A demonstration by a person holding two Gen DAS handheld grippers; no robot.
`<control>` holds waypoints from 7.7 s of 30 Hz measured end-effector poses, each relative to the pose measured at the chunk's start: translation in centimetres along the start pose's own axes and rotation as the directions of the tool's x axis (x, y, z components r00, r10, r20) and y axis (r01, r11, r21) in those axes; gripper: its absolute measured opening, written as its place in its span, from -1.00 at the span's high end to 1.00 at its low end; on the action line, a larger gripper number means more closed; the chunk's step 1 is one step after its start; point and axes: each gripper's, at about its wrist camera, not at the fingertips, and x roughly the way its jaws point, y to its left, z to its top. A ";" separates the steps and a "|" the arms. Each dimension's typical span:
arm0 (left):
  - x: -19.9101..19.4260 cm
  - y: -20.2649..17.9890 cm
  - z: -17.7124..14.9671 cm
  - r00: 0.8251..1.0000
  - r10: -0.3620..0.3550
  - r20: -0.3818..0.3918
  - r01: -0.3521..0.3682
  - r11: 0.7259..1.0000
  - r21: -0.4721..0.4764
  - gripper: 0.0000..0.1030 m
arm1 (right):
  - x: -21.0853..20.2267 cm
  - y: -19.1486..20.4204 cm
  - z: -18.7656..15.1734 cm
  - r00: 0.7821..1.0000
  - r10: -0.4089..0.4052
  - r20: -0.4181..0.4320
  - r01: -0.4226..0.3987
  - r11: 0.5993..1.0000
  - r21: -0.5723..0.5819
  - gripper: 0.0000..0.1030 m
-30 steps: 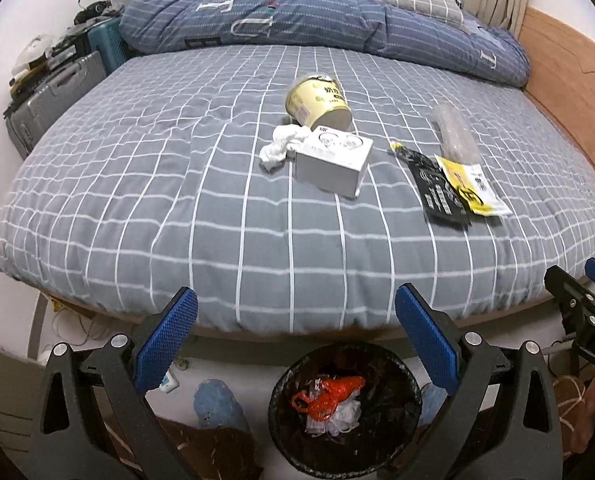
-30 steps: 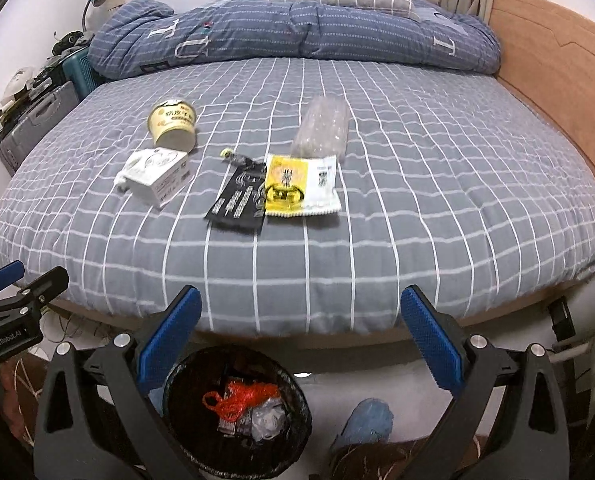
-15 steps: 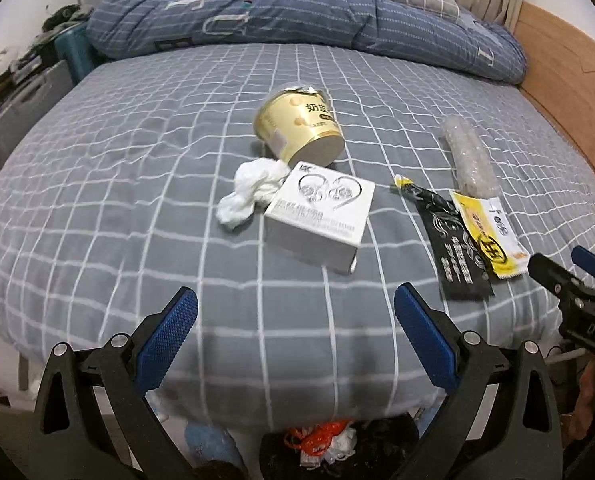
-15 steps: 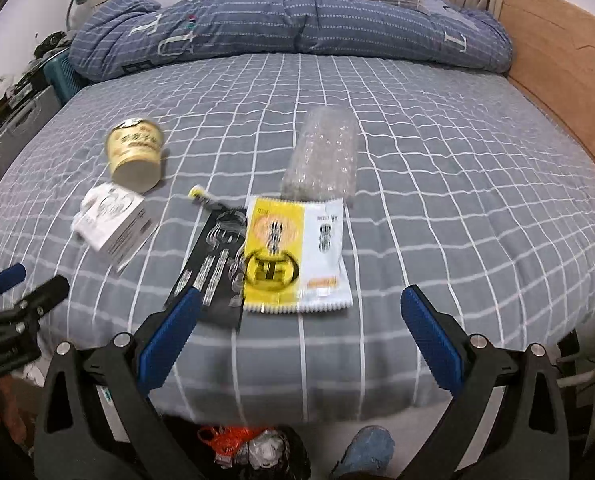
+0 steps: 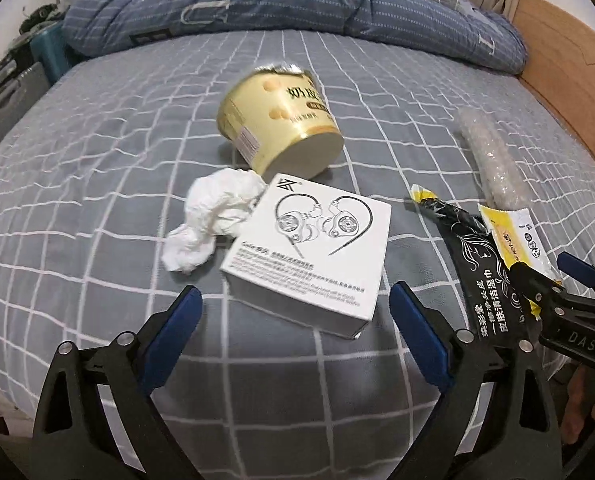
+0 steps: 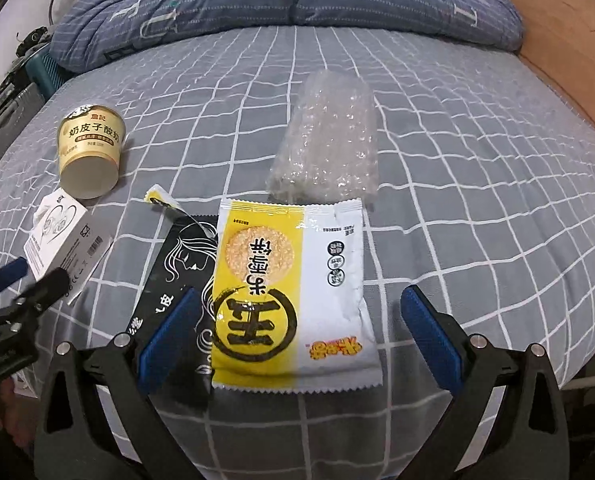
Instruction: Collect trash
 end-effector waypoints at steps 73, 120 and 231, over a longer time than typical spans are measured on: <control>-5.1 0.2 1.4 0.994 -0.031 0.104 0.027 0.999 0.048 -0.46 | -3.0 0.2 0.7 1.000 0.013 0.008 -0.013 0.999 -0.034 0.66; -12.7 0.2 -3.4 0.983 -0.010 0.182 0.009 1.000 0.009 -0.47 | -12.5 4.1 -2.7 0.988 0.079 0.135 -0.065 0.992 -0.105 0.65; -7.7 4.7 -25.3 0.978 0.066 -0.196 -0.080 0.995 -0.063 -0.47 | -4.6 9.7 -26.3 0.930 0.111 -0.351 -0.171 0.975 -0.143 0.64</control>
